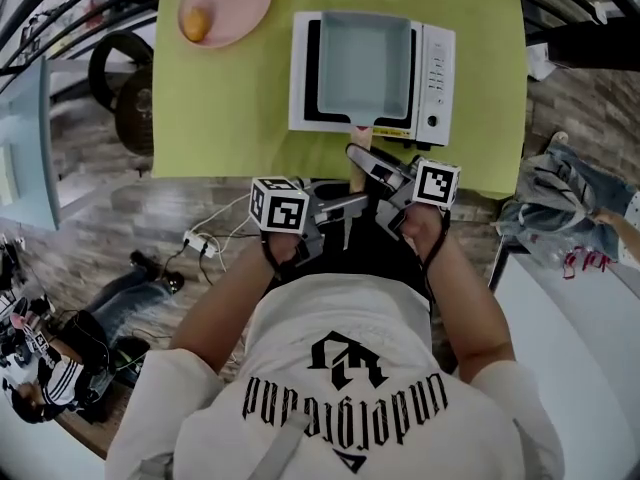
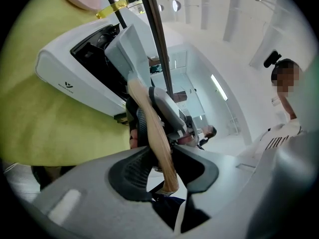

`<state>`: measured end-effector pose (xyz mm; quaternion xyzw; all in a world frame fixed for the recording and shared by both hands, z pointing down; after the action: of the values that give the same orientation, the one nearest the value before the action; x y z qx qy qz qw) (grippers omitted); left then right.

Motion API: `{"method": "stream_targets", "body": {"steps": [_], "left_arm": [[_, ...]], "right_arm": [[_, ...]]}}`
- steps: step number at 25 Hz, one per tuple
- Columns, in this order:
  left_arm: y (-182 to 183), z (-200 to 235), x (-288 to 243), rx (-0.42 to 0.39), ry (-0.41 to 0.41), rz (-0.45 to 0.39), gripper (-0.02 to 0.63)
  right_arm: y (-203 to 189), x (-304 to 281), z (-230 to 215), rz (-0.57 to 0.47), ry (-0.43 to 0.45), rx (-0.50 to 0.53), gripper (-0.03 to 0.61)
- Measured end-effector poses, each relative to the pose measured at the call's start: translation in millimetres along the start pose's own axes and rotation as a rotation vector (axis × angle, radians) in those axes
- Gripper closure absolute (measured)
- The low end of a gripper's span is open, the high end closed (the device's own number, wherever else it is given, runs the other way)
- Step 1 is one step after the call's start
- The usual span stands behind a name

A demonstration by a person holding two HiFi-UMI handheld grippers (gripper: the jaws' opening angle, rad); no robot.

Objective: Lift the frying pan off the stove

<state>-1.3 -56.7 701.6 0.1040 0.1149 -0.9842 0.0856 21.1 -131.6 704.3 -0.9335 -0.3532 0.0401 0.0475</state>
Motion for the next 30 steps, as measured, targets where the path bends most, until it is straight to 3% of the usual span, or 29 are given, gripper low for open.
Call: {"method": "stream_targets", "body": {"steps": [12,19,30], "left_arm": [[3,-30,12,-0.042,-0.024,-0.018,0.466],[12,-73,27,-0.06,-0.063,-0.057,0.468],[35,-139,58,-0.165,-0.089,-0.09,0.468]], "right_arm": [[-2,0,33,-0.01,0.031,0.017,0.43],[2,-1,82,-0.032,0.056,0.05,0.428],[11,-12,166,-0.068,0.114,0.155,0.425]]}}
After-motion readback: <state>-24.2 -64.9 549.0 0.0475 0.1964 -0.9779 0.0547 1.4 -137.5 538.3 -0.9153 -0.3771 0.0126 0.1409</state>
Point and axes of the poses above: the fingertips, and each gripper's own axes: x backward along the fingers, z to its left, y out of its top, the point moved 2 cm from there along x, backward along the fingers, and after that the axes turned 4 degrees about y, right-handed, at the moved point
